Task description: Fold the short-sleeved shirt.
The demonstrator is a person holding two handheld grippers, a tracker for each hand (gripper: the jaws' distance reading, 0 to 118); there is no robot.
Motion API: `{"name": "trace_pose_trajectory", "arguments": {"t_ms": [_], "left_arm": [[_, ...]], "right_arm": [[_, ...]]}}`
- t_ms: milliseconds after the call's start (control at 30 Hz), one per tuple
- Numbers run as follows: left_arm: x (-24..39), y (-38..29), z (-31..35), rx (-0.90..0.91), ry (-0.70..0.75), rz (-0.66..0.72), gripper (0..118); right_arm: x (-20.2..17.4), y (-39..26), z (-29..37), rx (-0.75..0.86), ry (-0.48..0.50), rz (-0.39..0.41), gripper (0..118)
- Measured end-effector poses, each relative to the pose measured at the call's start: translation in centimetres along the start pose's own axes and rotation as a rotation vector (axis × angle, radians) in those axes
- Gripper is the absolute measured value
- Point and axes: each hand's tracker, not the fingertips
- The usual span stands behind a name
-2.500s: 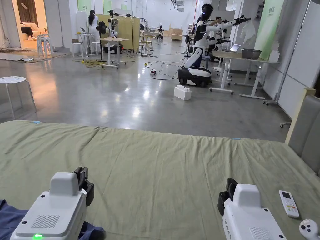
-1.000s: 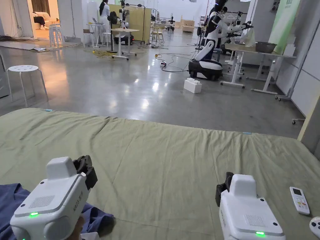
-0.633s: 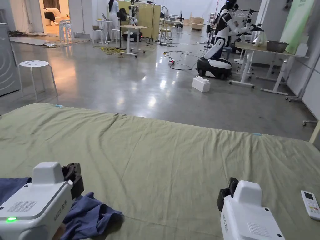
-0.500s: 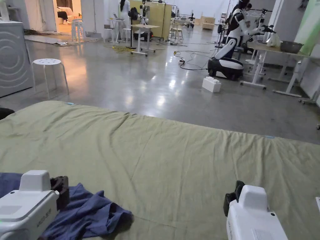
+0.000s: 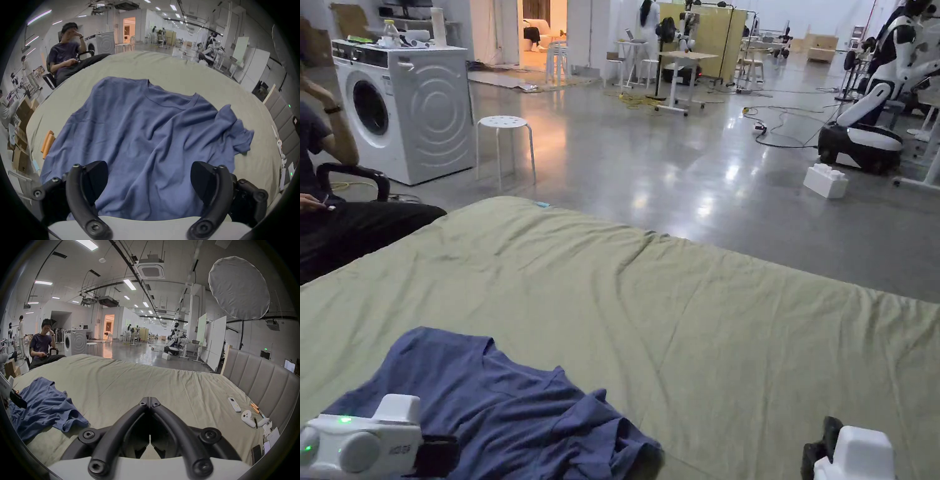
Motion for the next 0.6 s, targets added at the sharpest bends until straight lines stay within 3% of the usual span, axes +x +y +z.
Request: {"name": "trace_pose_trajectory", "arguments": {"t_ms": [100,233,333,367,467,533,600], "left_arm": [[0.4,0.0,-2.0,-0.016,0.007,-0.017,105],[-0.1,-0.1,-5.5,-0.165,0.074,-0.021,98],[0.5,-1.1,-4.0,-0.079,0.063,-0.041,93],[0.9,-1.2,-3.7,-0.076,0.073,-0.049,82],[1.0,-1.2,-2.8,-0.029,0.052,-0.056,68],[1.1,-1.4,-2.9,0.004,0.079,-0.137,22],[1.1,-1.7,-3.2,-0.006,0.079,-0.143,16]], "right_arm": [[-0.7,-0.6,-0.1,-0.021,0.01,0.02,0],[-0.9,-1.1,-0.1,-0.044,0.021,0.037,0],[-1.0,-1.5,-0.2,-0.061,0.023,0.041,0],[-1.1,-1.7,-0.3,-0.063,0.023,0.047,0],[-1.4,-2.2,-0.6,-0.084,0.029,0.044,0],[-1.7,-2.6,-0.7,-0.095,0.031,0.044,0],[-2.0,-2.9,-0.8,-0.105,0.038,0.046,0]]}}
